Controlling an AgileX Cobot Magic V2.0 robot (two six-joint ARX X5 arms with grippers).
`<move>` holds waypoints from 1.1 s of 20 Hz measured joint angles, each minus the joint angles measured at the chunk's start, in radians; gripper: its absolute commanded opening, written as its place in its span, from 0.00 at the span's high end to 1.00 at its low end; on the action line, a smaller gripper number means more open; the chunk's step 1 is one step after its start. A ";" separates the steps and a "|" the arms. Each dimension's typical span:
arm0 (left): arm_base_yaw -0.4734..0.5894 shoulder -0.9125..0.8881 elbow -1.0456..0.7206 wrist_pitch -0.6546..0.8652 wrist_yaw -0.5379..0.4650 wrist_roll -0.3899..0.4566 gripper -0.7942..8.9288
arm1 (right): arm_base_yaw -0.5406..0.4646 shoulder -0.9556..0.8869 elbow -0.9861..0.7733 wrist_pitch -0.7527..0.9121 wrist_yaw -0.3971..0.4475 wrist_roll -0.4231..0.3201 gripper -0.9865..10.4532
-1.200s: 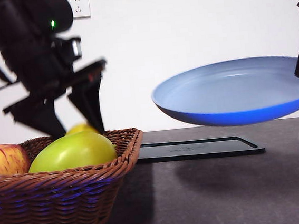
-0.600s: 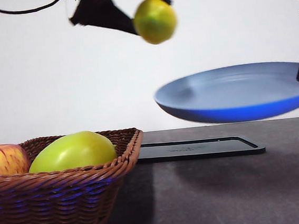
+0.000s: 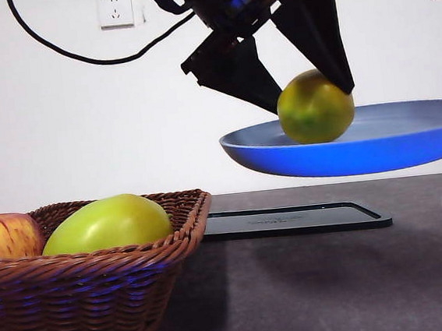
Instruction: Take the lemon from the basket,put the lemon in the plate,hand out the plate
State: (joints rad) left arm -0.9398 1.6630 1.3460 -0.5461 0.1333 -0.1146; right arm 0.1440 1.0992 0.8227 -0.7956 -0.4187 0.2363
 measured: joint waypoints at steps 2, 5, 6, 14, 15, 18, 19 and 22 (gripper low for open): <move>0.000 0.007 0.000 -0.010 0.001 0.000 0.58 | 0.000 0.000 0.000 -0.010 -0.040 0.000 0.91; 0.000 0.008 0.000 -0.017 0.007 0.000 0.54 | 0.000 0.000 0.000 -0.012 -0.061 -0.001 0.91; 0.000 0.008 0.000 -0.026 0.007 0.000 0.54 | 0.000 0.000 0.000 -0.012 -0.061 0.000 0.91; 0.008 -0.009 0.059 -0.120 -0.002 0.000 0.50 | 0.000 0.056 0.000 -0.011 -0.068 0.000 0.91; 0.013 -0.021 0.091 -0.152 -0.013 0.002 0.50 | 0.000 0.085 0.000 -0.004 -0.068 0.000 0.91; 0.030 -0.068 0.195 -0.295 -0.067 0.026 0.51 | 0.000 0.164 0.000 0.071 -0.068 0.006 0.91; 0.035 -0.083 0.224 -0.344 -0.082 0.037 0.51 | 0.000 0.192 0.006 0.093 -0.068 0.011 0.91; 0.037 -0.133 0.253 -0.390 -0.084 0.052 0.51 | -0.011 0.315 0.096 0.118 -0.068 0.015 0.91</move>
State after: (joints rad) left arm -0.9031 1.5299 1.5986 -0.9360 0.0490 -0.0628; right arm 0.1329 1.4147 0.9188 -0.6777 -0.4866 0.2516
